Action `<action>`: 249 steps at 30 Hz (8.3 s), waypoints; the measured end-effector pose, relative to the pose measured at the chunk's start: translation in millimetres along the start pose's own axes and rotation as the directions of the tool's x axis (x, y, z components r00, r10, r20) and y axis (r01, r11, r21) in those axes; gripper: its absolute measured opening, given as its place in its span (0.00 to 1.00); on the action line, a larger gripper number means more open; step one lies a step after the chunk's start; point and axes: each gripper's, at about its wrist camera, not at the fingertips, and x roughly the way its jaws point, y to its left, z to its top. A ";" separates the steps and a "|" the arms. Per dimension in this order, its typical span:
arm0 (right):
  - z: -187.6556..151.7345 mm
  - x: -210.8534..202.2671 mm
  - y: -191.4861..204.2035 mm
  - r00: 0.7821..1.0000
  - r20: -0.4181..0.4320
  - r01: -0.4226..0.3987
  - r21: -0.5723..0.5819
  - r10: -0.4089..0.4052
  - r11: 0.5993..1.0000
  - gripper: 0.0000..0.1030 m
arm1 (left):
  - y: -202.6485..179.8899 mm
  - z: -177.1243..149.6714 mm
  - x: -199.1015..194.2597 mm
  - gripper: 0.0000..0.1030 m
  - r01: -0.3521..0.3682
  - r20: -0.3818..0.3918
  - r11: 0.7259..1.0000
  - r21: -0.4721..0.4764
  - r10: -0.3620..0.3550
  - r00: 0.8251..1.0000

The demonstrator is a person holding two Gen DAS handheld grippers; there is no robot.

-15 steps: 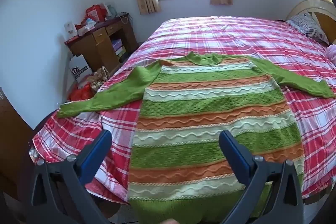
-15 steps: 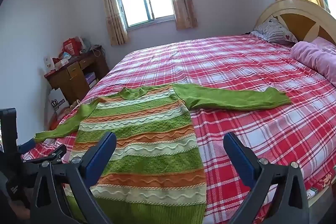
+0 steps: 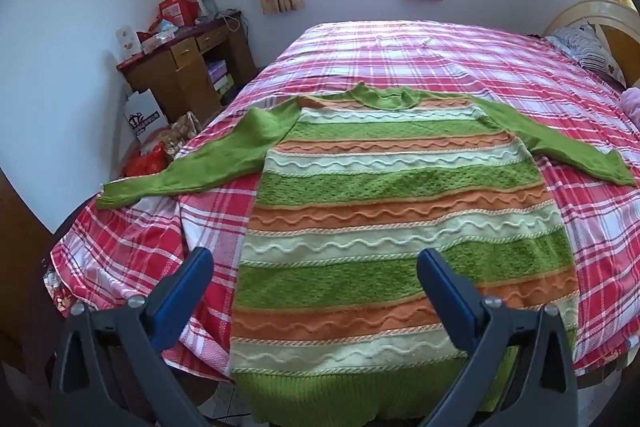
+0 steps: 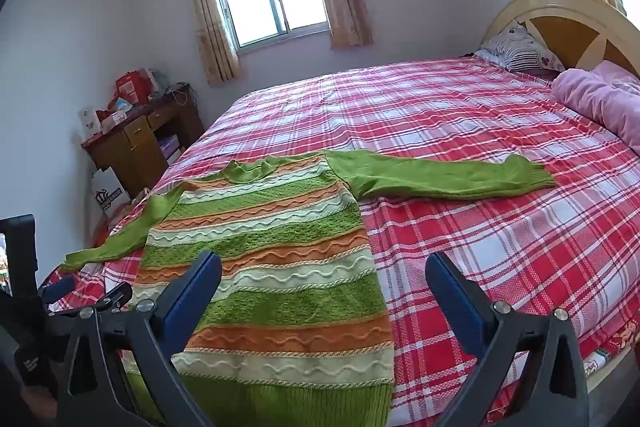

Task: Fold small clothes
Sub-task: 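Move both tools over the striped sweater toward its sleeve, then grasp the green sleeve cuff with the right tool, then carry the sleeve across the sweater body with the right tool and release, then grasp the other green sleeve cuff with the left tool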

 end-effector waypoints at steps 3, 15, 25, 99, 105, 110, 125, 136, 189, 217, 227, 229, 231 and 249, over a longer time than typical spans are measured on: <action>1.2 -1.2 -0.5 1.000 -0.002 0.002 0.005 -0.002 1.000 0.99 | 2.1 -0.4 2.0 1.00 -0.001 0.001 1.000 -0.002 0.001 1.000; -1.8 2.0 1.0 1.000 -0.010 0.006 -0.001 -0.006 1.000 0.99 | 0.6 -2.5 5.2 1.00 0.015 -0.012 1.000 -0.013 -0.015 1.000; 0.4 -1.0 -1.3 1.000 -0.009 0.005 -0.002 -0.006 1.000 0.99 | 1.2 -4.2 6.7 1.00 0.023 -0.018 1.000 -0.019 -0.023 1.000; 61.0 170.9 -88.0 0.976 -0.091 0.211 0.200 -0.196 0.957 0.99 | -54.7 72.9 167.5 1.00 0.069 -0.075 0.997 -0.022 -0.070 0.995; 48.0 146.2 -199.3 0.938 -0.079 0.335 0.464 -0.338 0.820 0.98 | -36.3 64.9 190.8 1.00 0.030 -0.068 0.995 -0.097 -0.037 0.997; 49.1 123.8 -268.3 0.893 -0.062 0.392 0.593 -0.445 0.703 0.83 | -29.9 56.4 203.9 1.00 0.063 -0.081 0.986 -0.154 -0.076 0.994; 69.4 197.1 -331.8 0.791 -0.238 0.605 0.444 -0.564 0.660 0.51 | -35.3 54.6 204.5 1.00 0.044 -0.069 0.989 -0.144 -0.054 0.996; 76.7 167.5 -315.8 0.919 -0.117 0.381 0.500 -0.376 0.777 0.06 | -35.3 54.7 204.0 1.00 0.046 -0.066 0.988 -0.145 -0.056 0.996; 45.1 334.9 221.5 0.826 -0.349 -0.488 -0.053 0.442 0.871 0.30 | 76.0 22.1 210.1 1.00 -0.021 0.015 0.943 -0.333 0.028 0.999; 56.9 300.0 90.7 0.983 -0.181 -0.034 -0.217 -0.006 0.975 0.30 | 76.9 20.2 205.9 1.00 -0.027 0.014 0.944 -0.329 0.033 0.999; 24.0 310.6 55.4 0.975 -0.216 0.000 -0.212 -0.046 0.977 0.62 | 79.7 26.9 205.0 1.00 -0.027 -0.038 0.950 -0.311 0.016 0.999; 23.3 310.6 61.6 0.975 -0.212 0.008 -0.239 -0.060 0.971 0.63 | 87.9 30.6 199.4 1.00 -0.044 -0.057 0.952 -0.302 0.027 0.998; 25.7 313.7 60.8 0.977 -0.208 0.005 -0.236 -0.056 0.972 0.63 | 113.4 31.1 183.8 1.00 -0.107 -0.021 0.929 -0.354 0.106 0.994; 24.9 315.5 58.5 0.977 -0.214 -0.031 -0.212 -0.016 0.977 0.69 | 369.5 29.9 228.4 0.95 -0.438 -0.241 0.564 -0.700 0.391 0.888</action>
